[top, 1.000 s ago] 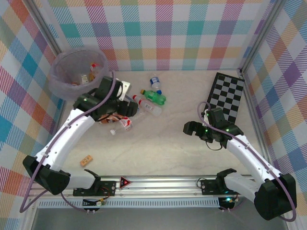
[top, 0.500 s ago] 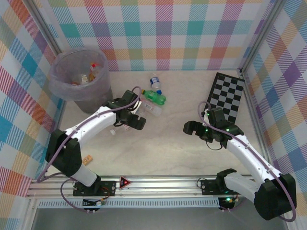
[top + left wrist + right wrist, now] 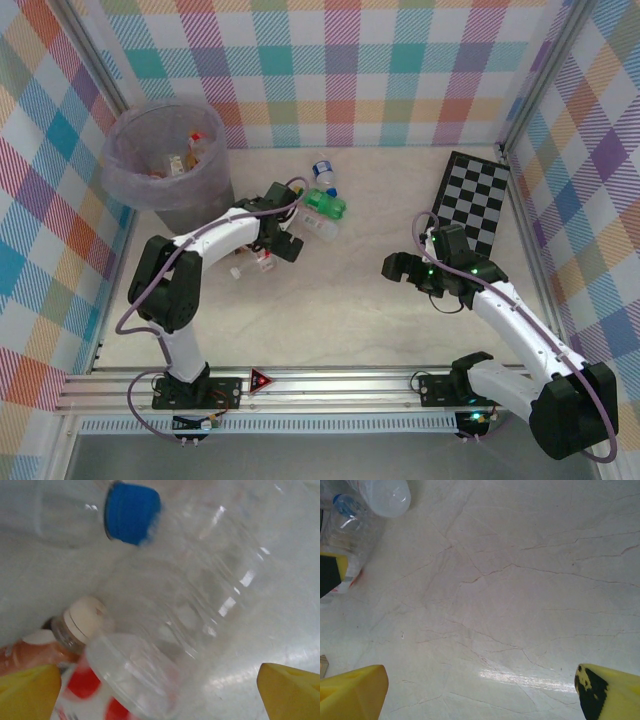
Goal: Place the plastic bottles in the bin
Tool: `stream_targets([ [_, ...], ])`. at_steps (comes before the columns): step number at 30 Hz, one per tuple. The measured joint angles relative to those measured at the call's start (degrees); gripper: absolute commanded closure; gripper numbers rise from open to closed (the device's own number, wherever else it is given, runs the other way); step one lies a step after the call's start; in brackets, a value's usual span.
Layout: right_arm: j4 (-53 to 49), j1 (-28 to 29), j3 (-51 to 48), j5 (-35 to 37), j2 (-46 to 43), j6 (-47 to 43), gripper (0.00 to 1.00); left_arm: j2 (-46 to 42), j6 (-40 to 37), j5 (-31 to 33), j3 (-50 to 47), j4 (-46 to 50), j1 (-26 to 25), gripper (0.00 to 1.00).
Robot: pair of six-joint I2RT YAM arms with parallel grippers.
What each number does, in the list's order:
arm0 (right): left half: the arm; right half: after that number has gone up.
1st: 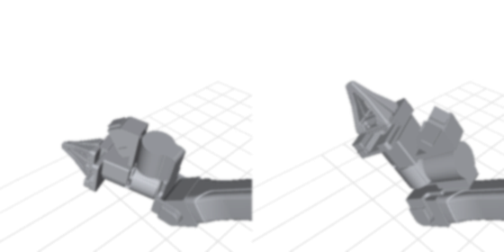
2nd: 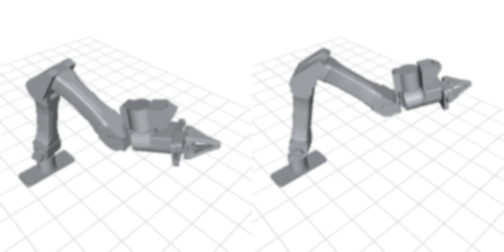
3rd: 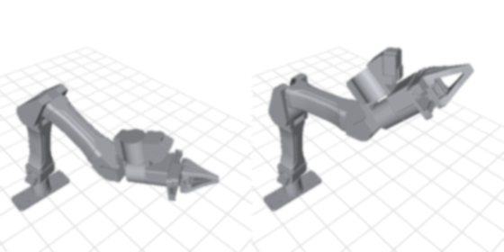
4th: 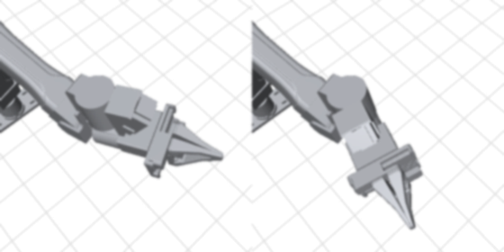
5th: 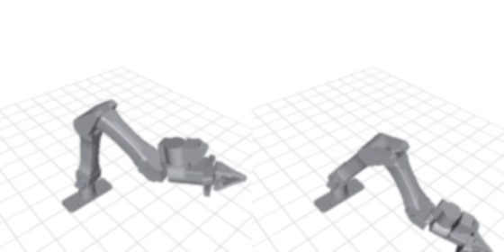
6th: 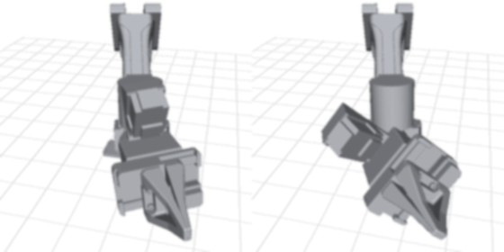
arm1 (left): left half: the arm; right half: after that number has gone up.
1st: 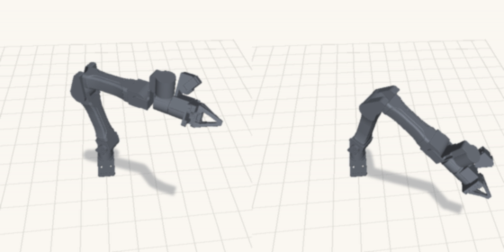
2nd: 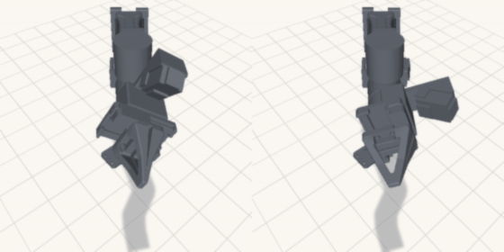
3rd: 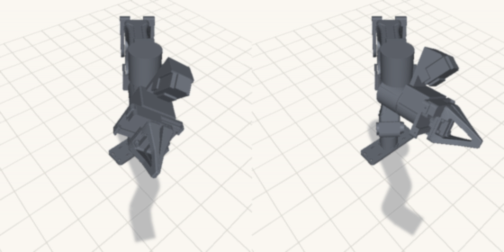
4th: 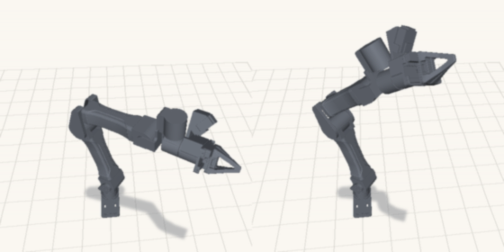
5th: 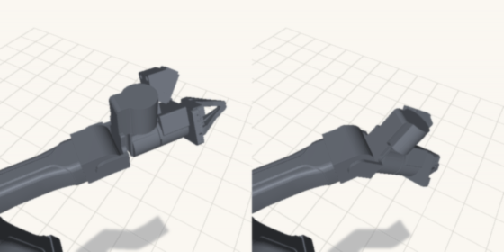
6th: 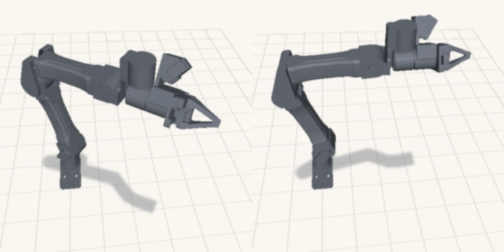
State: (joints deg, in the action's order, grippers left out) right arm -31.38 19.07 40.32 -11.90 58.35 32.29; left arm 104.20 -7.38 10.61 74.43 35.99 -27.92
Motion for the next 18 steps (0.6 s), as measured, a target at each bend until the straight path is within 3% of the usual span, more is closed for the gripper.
stream_targets([
  [11, 0.07, 0.0, 0.0, -0.28, 0.81, -0.17, 0.04, 1.92, 0.42, -0.26, 0.0, -0.22, 0.0, 0.36],
  [18, 0.2, 0.0, 0.0, -0.68, 1.44, -0.17, 0.04, -0.44, 2.23, -2.25, 0.0, 1.07, -0.04, 0.39],
])
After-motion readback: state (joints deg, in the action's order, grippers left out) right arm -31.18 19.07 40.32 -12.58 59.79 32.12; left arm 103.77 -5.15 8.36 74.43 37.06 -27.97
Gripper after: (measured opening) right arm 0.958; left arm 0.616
